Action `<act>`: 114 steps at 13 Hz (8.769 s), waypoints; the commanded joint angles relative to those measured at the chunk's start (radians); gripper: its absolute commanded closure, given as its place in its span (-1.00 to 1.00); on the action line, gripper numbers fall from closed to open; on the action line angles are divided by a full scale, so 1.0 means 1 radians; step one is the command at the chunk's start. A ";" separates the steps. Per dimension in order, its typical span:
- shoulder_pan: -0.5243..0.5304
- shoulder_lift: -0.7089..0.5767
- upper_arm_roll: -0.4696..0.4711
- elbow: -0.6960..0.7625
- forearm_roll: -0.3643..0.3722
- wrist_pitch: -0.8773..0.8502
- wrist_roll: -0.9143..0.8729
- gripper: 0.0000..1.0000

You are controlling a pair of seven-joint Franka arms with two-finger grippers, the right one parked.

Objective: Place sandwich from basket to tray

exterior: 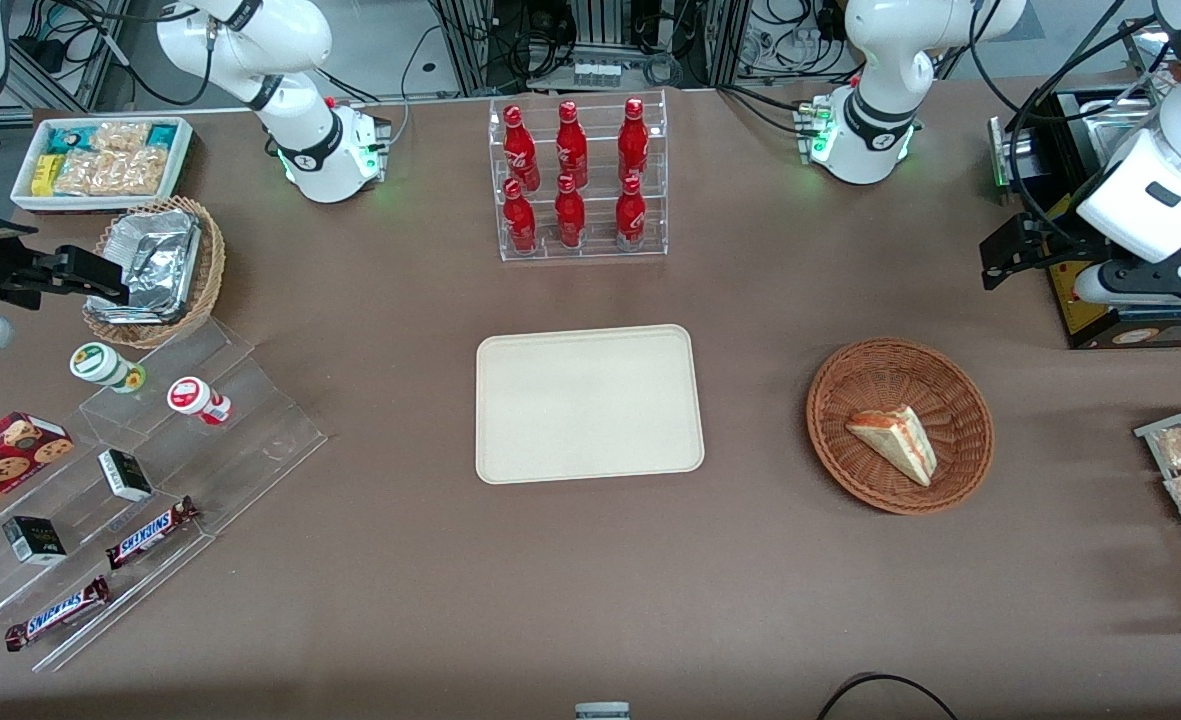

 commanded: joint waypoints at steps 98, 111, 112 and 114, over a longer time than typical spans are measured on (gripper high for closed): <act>-0.736 0.631 0.112 0.217 0.131 0.491 -0.810 -1.00; -0.457 0.154 0.210 -0.094 0.062 0.268 -0.447 -1.00; -0.428 0.135 0.210 -0.096 0.061 0.239 -0.399 -1.00; -0.371 0.112 0.211 -0.096 0.052 0.207 -0.306 -1.00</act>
